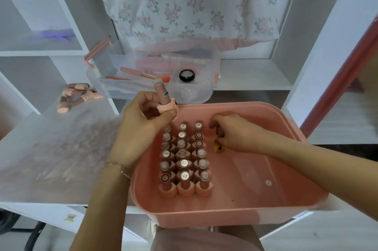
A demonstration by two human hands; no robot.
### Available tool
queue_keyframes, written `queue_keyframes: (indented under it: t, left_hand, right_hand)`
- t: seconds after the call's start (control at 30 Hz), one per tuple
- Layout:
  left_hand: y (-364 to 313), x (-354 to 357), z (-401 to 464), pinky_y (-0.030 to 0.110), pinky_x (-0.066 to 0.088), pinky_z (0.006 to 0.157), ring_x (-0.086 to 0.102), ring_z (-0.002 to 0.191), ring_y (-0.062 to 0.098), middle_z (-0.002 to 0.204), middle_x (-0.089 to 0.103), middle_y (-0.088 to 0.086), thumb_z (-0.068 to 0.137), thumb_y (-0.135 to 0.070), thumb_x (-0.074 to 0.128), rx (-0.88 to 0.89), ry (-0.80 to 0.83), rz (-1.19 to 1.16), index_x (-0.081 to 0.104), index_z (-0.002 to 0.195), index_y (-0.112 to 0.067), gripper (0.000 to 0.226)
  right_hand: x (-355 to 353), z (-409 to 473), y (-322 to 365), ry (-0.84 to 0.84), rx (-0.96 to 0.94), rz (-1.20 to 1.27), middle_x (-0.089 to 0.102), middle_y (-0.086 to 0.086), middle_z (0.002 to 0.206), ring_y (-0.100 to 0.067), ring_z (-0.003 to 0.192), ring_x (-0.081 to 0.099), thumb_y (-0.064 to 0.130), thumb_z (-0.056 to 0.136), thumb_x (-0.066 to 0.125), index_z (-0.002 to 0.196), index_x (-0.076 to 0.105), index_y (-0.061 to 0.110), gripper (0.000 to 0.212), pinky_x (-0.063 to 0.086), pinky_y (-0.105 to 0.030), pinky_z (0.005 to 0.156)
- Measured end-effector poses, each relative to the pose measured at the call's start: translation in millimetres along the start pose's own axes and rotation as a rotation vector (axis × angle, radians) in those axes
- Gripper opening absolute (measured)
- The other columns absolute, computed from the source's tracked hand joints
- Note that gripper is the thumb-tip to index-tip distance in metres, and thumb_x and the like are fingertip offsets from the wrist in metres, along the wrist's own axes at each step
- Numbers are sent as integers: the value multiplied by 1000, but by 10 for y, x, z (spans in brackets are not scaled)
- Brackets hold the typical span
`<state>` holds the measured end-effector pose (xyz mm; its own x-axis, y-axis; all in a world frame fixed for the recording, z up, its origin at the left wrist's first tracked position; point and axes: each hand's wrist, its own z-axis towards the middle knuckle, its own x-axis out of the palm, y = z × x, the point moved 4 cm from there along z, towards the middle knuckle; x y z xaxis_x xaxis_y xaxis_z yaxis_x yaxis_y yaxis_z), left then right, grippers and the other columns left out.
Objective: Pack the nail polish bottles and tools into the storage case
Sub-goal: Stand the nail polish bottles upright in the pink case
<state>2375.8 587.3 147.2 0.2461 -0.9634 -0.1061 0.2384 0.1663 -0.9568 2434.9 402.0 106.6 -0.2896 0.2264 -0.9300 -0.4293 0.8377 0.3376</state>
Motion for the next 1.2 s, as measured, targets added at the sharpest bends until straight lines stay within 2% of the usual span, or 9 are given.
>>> queue_keyframes:
  t: [0.17, 0.27, 0.37, 0.5, 0.8, 0.9, 0.97, 1.03, 1.2]
  left_hand:
    - [35, 29, -30, 11, 47, 71, 64, 75, 0, 78, 67, -11, 73, -6, 74, 22, 28, 135, 58, 85, -21, 25]
    - [54, 35, -44, 20, 48, 75, 64, 78, 5, 78, 68, -10, 72, -9, 74, 22, 46, 191, 57, 84, -23, 25]
    - [54, 37, -48, 15, 48, 73, 65, 78, 3, 80, 68, -15, 73, -11, 74, 34, 75, 221, 57, 84, -25, 25]
    - [63, 45, -44, 13, 49, 73, 65, 81, 3, 82, 69, -11, 72, -12, 74, 38, 107, 236, 57, 84, -24, 24]
    - [64, 47, -49, 9, 47, 71, 65, 81, 2, 82, 69, -12, 73, -12, 73, 58, 124, 240, 57, 84, -24, 23]
    - [58, 47, -48, 8, 46, 71, 64, 80, 0, 82, 68, -14, 73, -13, 73, 63, 127, 242, 57, 84, -24, 23]
    - [56, 51, -46, 8, 46, 71, 64, 79, -1, 80, 68, -13, 73, -11, 73, 64, 131, 247, 57, 84, -25, 24]
    - [55, 55, -48, 8, 46, 70, 64, 79, -1, 80, 68, -14, 73, -11, 73, 68, 136, 253, 56, 83, -26, 25]
    - [57, 42, -47, 7, 46, 70, 64, 79, -1, 80, 68, -16, 72, -11, 74, 74, 132, 255, 57, 84, -26, 25]
  right_hand:
    - [38, -75, -61, 71, 6, 83, 67, 1, 96, -16, 95, 57, 11, 78, 64, 116, 49, 12, 40, 46, -29, 81]
    - [53, -112, -82, 97, 10, 53, 68, 5, 100, -15, 96, 57, 15, 79, 64, 107, 52, 13, 30, 46, -29, 82]
    - [58, -112, -121, 100, 72, 38, 66, 2, 99, -20, 92, 58, 20, 77, 63, 98, 57, 11, 23, 47, -31, 77]
    - [87, -87, -167, 96, 137, 46, 63, -6, 90, -24, 85, 58, 16, 77, 59, 78, 55, 14, 4, 45, -30, 67]
    - [230, -64, -199, -2, 218, 225, 57, 4, 67, -18, 69, 55, 16, 77, 56, 64, 51, 20, 15, 39, -23, 61]
    - [248, -50, -215, -56, 224, 270, 58, 4, 69, -17, 69, 57, 15, 77, 56, 66, 53, 21, 13, 40, -24, 62]
    - [263, -32, -222, -83, 224, 293, 64, 0, 75, -20, 73, 61, 13, 76, 55, 73, 60, 15, 6, 47, -28, 65]
    - [271, -22, -225, -99, 233, 299, 67, -6, 80, -24, 77, 64, 10, 76, 54, 81, 63, 7, 11, 52, -33, 70]
    - [282, -1, -222, -129, 234, 285, 68, -9, 80, -26, 78, 63, 11, 77, 55, 82, 63, 3, 12, 50, -32, 68]
